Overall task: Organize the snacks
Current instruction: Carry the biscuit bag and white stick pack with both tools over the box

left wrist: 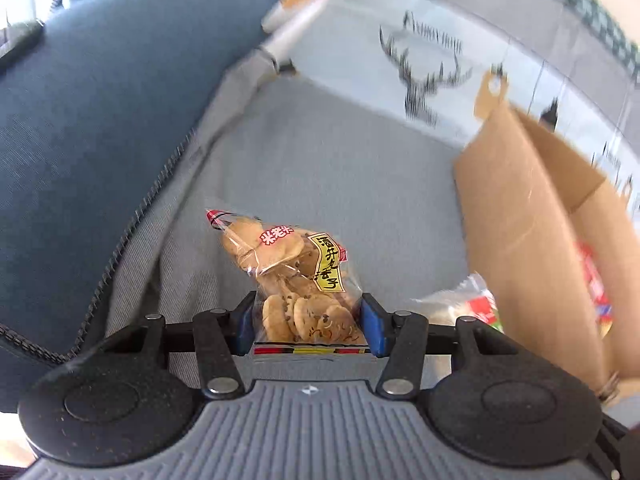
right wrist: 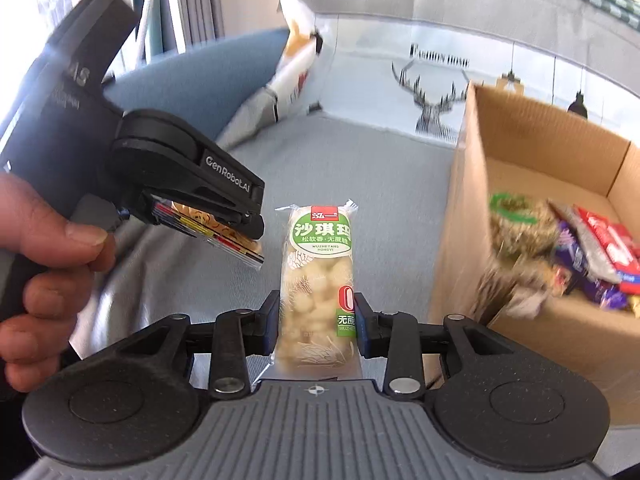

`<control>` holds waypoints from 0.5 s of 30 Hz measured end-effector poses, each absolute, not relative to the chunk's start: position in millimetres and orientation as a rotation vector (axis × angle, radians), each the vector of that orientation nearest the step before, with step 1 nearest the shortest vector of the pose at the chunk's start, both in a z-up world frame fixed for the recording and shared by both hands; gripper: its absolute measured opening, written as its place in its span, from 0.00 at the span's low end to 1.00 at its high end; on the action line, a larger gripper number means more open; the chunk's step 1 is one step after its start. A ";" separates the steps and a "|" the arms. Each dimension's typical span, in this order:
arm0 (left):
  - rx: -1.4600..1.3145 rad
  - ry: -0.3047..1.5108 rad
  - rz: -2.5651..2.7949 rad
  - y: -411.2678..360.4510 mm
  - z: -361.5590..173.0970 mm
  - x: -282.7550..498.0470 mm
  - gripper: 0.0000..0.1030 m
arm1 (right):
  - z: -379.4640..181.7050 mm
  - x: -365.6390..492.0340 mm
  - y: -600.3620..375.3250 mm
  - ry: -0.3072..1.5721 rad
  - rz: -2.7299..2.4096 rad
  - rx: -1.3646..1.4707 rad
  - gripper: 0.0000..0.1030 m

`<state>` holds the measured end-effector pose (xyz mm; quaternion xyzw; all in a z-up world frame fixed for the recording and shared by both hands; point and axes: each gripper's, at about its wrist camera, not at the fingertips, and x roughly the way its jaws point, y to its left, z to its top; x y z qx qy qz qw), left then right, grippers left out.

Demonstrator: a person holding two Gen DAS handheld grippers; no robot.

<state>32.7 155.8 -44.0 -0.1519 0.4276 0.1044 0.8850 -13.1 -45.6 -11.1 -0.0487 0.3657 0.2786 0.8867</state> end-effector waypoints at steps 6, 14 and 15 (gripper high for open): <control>-0.349 0.752 0.239 156.1 -20.2 27.8 0.55 | 24.0 -18.7 -62.4 0.620 0.605 -0.066 0.37; -0.350 0.638 0.198 136.5 2.2 31.7 0.55 | 99.3 10.1 -130.2 0.420 0.529 0.066 0.37; -0.342 0.627 0.184 131.0 4.5 32.9 0.55 | 107.8 20.2 -143.1 0.396 0.508 0.072 0.37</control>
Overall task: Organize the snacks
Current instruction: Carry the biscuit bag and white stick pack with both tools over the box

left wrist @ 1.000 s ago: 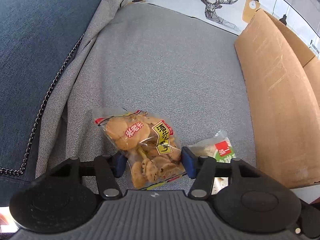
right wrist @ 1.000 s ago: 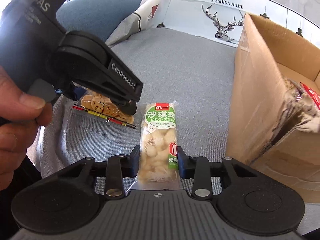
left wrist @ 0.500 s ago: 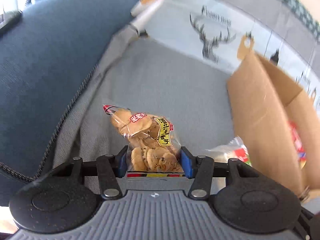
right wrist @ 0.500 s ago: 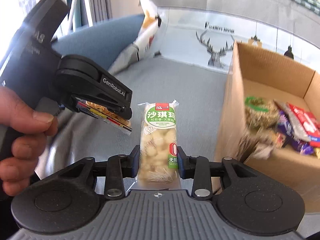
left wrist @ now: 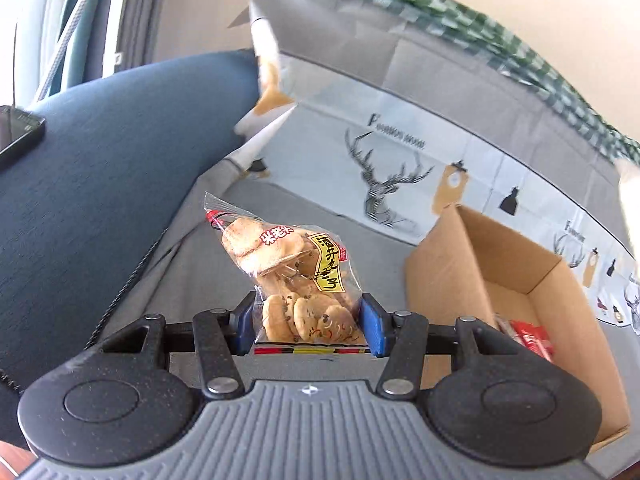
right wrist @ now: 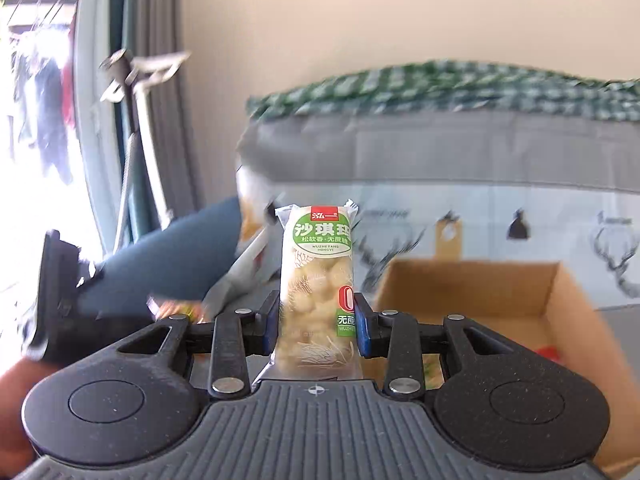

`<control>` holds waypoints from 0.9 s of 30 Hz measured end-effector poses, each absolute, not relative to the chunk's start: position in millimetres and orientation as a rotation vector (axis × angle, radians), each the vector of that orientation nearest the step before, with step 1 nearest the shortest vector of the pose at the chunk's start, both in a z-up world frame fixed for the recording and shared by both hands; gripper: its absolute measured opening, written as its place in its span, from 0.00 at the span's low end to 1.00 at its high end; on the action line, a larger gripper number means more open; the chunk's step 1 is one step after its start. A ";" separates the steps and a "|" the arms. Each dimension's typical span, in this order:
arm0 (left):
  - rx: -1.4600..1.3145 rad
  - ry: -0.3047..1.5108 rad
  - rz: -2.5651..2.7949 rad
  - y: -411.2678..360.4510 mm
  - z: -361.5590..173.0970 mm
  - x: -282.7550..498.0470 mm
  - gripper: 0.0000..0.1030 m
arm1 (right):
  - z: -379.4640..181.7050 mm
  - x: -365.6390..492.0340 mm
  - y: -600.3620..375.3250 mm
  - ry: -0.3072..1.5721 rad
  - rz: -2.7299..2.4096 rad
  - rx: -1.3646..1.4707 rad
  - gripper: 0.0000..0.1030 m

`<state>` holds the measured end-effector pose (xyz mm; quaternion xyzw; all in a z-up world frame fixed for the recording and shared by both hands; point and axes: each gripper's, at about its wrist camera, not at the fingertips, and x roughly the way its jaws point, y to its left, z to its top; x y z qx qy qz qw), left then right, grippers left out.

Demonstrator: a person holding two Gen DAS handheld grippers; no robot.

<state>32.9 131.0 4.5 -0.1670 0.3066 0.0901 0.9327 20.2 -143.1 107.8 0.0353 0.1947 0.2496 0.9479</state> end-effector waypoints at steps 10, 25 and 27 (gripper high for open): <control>-0.221 0.526 -0.004 51.7 16.5 44.8 0.55 | 87.8 71.7 -260.5 0.412 0.192 0.180 0.37; -0.032 0.456 -0.297 -66.1 6.0 48.9 0.55 | 76.0 59.4 -272.4 0.391 0.173 0.020 0.36; -0.028 0.462 -0.311 -71.0 3.8 50.2 0.55 | 75.5 60.0 -272.0 0.395 0.172 0.015 0.36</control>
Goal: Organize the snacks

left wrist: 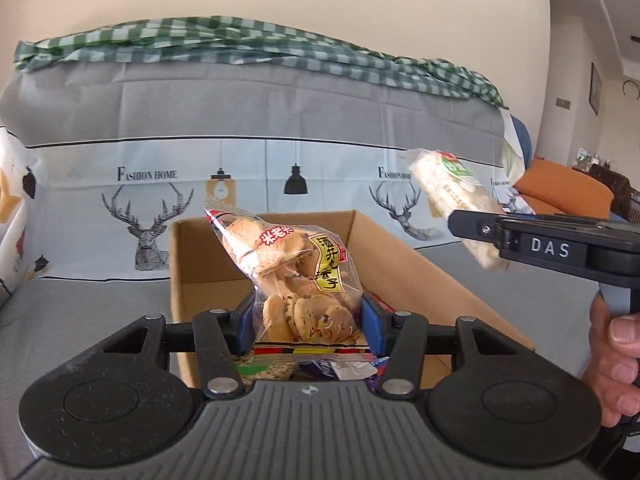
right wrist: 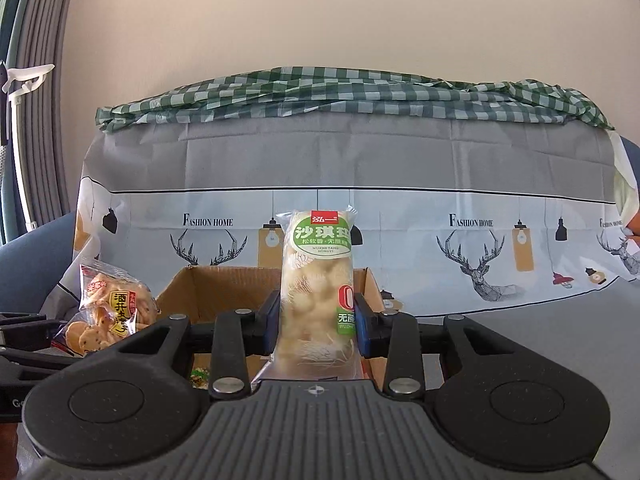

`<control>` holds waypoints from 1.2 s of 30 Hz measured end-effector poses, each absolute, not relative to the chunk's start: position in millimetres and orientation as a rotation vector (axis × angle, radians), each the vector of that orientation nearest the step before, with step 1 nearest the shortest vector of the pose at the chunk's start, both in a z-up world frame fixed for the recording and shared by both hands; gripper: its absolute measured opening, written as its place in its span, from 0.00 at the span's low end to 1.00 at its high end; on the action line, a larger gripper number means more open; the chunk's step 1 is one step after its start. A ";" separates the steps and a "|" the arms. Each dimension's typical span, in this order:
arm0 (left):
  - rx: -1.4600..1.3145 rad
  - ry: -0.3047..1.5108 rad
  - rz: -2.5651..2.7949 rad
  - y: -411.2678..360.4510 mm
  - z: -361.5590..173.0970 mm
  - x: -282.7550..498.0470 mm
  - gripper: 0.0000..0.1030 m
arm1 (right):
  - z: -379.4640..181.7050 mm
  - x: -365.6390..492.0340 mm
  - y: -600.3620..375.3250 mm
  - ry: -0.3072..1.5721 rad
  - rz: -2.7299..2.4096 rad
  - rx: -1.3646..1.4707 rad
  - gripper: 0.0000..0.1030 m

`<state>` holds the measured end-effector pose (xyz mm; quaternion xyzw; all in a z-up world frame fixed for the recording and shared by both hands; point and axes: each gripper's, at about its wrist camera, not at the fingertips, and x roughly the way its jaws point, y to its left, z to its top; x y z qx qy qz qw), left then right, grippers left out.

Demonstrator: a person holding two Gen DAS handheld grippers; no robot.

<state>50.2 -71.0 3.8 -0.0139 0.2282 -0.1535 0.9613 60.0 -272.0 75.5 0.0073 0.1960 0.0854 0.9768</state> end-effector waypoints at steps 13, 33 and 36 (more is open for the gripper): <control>-0.065 0.524 -0.344 -68.8 -2.5 59.6 0.66 | 71.1 65.7 -265.9 0.425 0.176 -0.005 0.40; -0.022 0.587 -0.357 -68.7 31.6 -4.9 0.99 | 78.9 26.3 -296.6 0.435 0.063 0.125 0.99; -0.046 0.658 -0.301 -71.2 25.0 -12.5 0.99 | 79.5 10.8 -299.9 0.457 0.047 0.141 0.99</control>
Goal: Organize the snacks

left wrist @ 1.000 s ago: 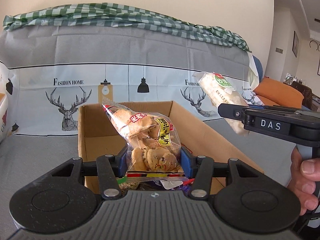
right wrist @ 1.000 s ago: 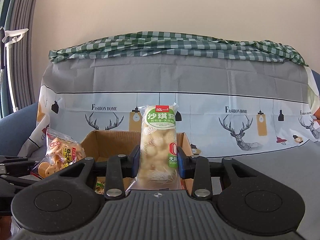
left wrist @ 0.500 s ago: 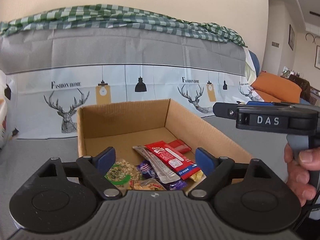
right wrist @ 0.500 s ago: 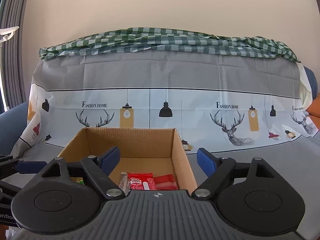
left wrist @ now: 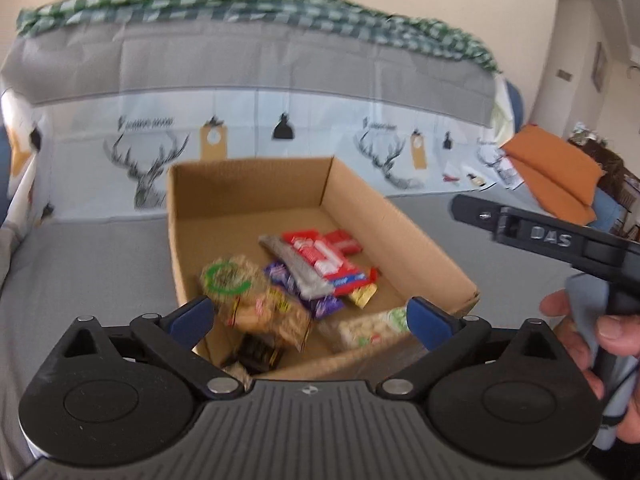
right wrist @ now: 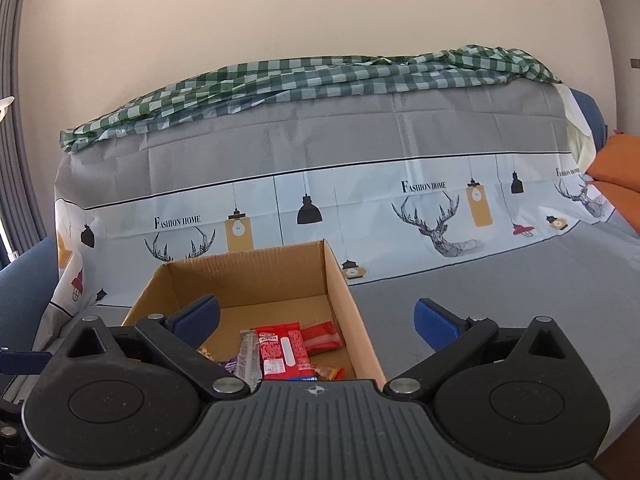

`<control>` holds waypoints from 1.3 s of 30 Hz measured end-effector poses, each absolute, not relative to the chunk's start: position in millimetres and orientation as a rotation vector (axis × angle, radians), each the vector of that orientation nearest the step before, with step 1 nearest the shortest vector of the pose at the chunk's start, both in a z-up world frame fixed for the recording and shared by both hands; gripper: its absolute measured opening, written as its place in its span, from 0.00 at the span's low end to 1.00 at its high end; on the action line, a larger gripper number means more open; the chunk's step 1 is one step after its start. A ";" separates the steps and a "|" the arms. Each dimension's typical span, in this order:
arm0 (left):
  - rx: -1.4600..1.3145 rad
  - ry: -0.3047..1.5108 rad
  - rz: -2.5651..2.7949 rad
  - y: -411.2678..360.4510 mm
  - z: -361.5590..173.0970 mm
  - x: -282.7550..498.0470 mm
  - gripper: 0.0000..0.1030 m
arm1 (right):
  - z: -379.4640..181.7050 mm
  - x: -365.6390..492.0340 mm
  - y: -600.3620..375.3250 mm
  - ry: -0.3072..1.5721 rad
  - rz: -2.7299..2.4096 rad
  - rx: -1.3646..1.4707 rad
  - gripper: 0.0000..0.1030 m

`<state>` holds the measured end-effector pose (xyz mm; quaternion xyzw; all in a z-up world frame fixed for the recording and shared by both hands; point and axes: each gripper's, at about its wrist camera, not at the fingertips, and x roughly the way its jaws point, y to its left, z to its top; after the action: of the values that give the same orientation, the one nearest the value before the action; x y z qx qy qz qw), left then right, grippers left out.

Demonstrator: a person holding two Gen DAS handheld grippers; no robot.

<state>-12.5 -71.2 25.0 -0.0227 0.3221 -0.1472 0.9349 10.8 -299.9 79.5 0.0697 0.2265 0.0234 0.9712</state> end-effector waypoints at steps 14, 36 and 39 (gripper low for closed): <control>-0.040 0.726 -0.188 -71.1 -15.0 -10.6 0.99 | 56.7 2.0 -277.2 0.639 0.038 -0.010 0.99; -0.085 0.762 -0.176 -65.3 -16.9 -3.6 0.99 | 46.2 12.2 -269.9 0.683 0.062 -0.026 0.99; -0.085 0.763 -0.177 -65.4 -17.2 -3.6 0.99 | 46.2 12.0 -268.9 0.682 0.063 -0.028 0.99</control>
<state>-3.6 -65.4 -17.2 -0.0412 0.3716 -0.0860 0.9235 12.0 -268.9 46.2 -0.0139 0.3345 0.0308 0.9418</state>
